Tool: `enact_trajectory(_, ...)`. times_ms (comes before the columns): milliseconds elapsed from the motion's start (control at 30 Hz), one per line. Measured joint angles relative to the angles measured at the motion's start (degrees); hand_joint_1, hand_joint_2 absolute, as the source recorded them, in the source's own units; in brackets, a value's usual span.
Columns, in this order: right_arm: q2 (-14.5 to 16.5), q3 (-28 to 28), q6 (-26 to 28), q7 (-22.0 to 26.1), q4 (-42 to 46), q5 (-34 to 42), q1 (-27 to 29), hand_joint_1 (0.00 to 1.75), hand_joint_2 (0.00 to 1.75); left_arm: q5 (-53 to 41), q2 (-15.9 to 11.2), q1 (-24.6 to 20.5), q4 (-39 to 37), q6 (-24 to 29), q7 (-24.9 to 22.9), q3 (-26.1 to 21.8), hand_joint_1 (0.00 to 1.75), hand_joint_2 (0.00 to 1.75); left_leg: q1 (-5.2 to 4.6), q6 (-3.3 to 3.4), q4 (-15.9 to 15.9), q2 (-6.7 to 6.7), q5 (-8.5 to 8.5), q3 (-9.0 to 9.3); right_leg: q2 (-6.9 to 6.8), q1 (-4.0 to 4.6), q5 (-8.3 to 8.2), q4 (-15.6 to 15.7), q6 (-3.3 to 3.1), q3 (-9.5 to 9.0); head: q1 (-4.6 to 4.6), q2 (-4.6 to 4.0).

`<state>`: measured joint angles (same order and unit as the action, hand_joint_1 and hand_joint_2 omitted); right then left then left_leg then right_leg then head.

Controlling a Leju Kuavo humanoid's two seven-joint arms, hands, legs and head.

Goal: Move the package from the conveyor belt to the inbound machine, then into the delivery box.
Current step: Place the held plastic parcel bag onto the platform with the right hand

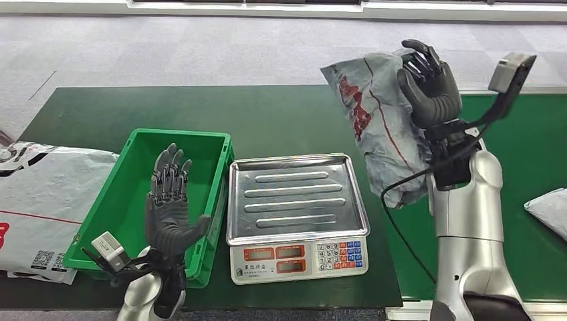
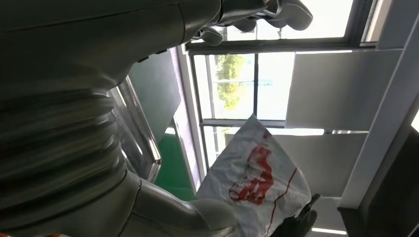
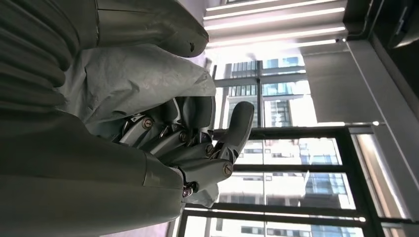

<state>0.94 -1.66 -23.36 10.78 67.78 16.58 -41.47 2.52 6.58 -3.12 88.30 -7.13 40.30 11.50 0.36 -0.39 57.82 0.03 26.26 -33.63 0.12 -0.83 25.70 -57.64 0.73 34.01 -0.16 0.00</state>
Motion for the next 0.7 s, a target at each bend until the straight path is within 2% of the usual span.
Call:
enact_trajectory(200, 1.3, 3.6, 0.5, 0.6, -7.5, -0.5, -6.1, 1.75, 1.75, -0.1, 0.1, -0.7, 0.0, 0.1, 0.0, 0.0, 0.00, 1.75, 0.04, -0.07, 0.0, -0.39, -0.06, -0.19, -0.34, 0.03, 0.02, 0.0, -0.01, 0.01, 0.01, 0.00)
enact_trajectory(367, 4.3, 6.2, -0.1, -4.3, -16.5, -0.1, -11.3, 1.75, 1.75, -0.5, 0.1, -1.2, 1.4, 2.4, 0.0, -1.1, 0.00, 1.75, 0.02, -0.08, 0.0, -0.07, -0.07, -0.35, -0.05, 0.01, -0.08, -0.1, -0.06, 0.31, 0.02, 0.00)
enact_trajectory(500, 7.2, 8.4, 0.7, -2.8, -24.2, -0.5, -14.9, 1.75, 1.75, -0.1, 0.0, -1.5, 2.1, 2.5, 0.0, -2.1, 0.00, 1.75, 0.03, -0.13, 0.0, -0.20, -0.18, -0.39, -0.17, 0.07, -0.11, -0.1, -0.09, 0.39, 0.00, 0.00)
enact_trajectory(700, 8.8, 9.3, 0.6, -2.3, -29.4, -0.5, -17.2, 1.75, 1.75, -0.1, 0.0, -1.5, 2.6, 2.5, 0.0, -2.8, 0.00, 1.75, 0.05, -0.16, 0.0, -0.31, -0.20, -0.48, -0.27, 0.06, -0.11, -0.1, -0.09, 0.40, 0.00, 0.00)
